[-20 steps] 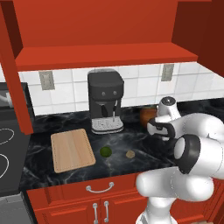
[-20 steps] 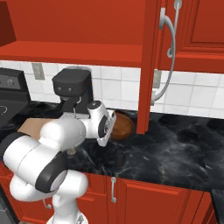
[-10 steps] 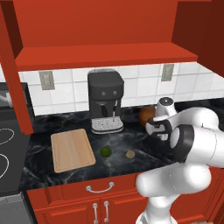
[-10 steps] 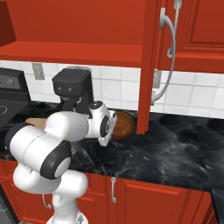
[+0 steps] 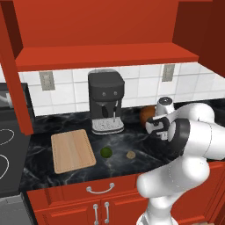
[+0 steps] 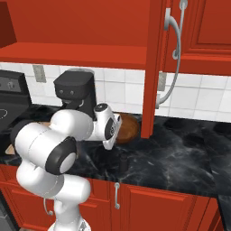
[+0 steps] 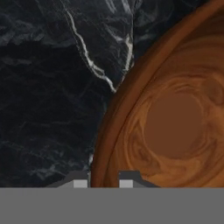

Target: Open the cabinet. Place the bowl and condiment on the counter. Then place the lime and garlic on the cutting board.

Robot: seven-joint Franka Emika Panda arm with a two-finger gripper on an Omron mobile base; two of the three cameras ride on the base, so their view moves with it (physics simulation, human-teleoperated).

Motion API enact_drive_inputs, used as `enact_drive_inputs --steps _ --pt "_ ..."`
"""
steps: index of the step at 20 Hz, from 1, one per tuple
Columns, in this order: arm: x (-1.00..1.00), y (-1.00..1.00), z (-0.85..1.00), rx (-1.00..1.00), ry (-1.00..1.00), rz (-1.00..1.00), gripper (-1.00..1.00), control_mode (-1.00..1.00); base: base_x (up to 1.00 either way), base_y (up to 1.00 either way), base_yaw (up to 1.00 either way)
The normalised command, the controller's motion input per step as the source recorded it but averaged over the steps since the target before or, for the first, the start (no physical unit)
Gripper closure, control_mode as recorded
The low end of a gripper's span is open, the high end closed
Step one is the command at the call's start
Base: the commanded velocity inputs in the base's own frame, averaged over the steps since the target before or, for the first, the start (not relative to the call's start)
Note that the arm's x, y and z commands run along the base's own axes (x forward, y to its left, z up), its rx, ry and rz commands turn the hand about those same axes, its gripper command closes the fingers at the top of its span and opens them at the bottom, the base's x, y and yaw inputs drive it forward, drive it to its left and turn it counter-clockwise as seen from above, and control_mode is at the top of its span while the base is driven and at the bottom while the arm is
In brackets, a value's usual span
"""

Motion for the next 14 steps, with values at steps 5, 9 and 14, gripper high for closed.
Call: enact_drive_inputs --steps 5,9,14 --pt "0.05 -0.03 -0.04 0.0 0.03 0.0 1.0 -1.0 0.0 0.0 0.0" --pt "0.03 -0.01 -0.01 0.0 0.01 0.0 -1.0 -1.0 0.0 0.0 0.0" --pt "0.0 -0.02 0.0 0.0 0.0 0.0 -1.0 -1.0 0.0 0.0 0.0"
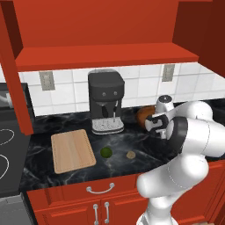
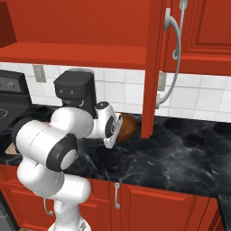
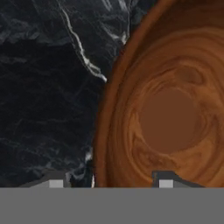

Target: Open the cabinet. Place the bowl and condiment on the counter. Then place the lime and garlic on the cutting board.

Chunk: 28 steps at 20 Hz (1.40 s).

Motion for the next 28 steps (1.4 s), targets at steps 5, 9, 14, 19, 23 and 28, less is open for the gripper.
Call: enact_drive_inputs --steps 5,9,14,19,23,28 --pt "-0.01 -0.02 0.05 0.04 0.0 0.0 -1.0 -1.0 0.0 0.0 0.0" --pt "-0.16 0.0 0.29 0.07 0.0 0.0 -1.0 -1.0 0.0 0.0 0.0" --pt "-0.24 0.0 0.52 0.03 -0.08 0.0 -1.0 -1.0 0.0 0.0 0.0" --pt "-0.41 0.03 0.52 -0.01 -0.2 0.01 -1.0 -1.0 0.0 0.0 0.0" --pt "-0.56 0.09 0.48 -0.03 -0.21 0.03 -1.0 -1.0 0.0 0.0 0.0" --pt "-0.55 0.0 0.47 0.0 -0.1 0.0 -1.0 -1.0 0.0 0.0 0.0"
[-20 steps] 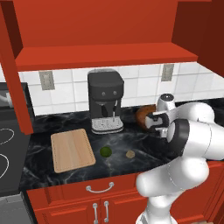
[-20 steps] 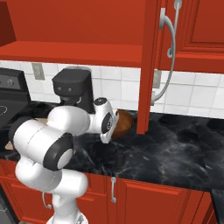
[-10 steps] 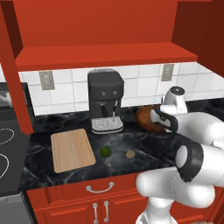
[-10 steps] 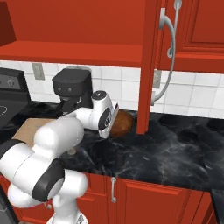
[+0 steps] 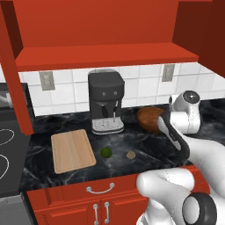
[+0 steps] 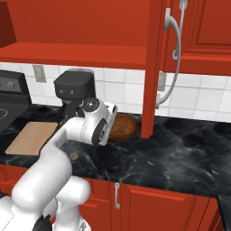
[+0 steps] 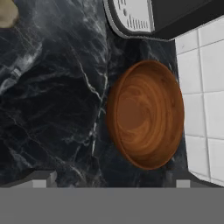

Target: Open the cabinet. Place the bowl and condiment on the counter. Then place the lime and garlic on the cutting board.

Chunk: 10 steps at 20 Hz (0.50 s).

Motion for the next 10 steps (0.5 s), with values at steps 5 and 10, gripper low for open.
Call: enact_drive_inputs --steps 5,10 --pt "-0.47 0.01 0.44 0.0 -0.07 0.0 -1.0 -1.0 0.0 0.0 0.0" --pt "-0.31 0.06 0.48 0.0 -0.01 0.0 -1.0 -1.0 0.0 0.0 0.0"
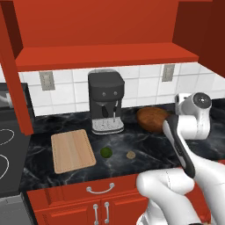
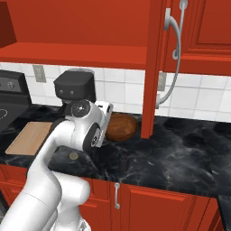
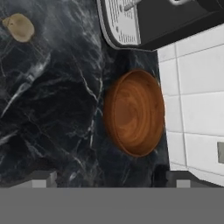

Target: Open the cabinet. Place the bowl and condiment on the counter. Then place the lime and garlic on the cutting board.

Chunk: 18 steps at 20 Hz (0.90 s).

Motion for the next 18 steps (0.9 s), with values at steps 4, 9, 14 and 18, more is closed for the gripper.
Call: enact_drive_inputs --steps 4,9,14,18 --pt "-0.22 0.08 0.4 0.0 0.0 0.0 -1.0 -1.0 0.0 0.0 0.0" --pt "-0.18 0.1 0.34 -0.02 0.0 0.01 -1.0 -1.0 0.0 0.0 0.0" --pt "-0.21 0.06 0.23 -0.03 -0.01 0.05 -1.0 -1.0 0.0 0.0 0.0" --pt "-0.31 0.03 0.12 -0.03 -0.03 0.07 -1.0 -1.0 0.0 0.0 0.0"
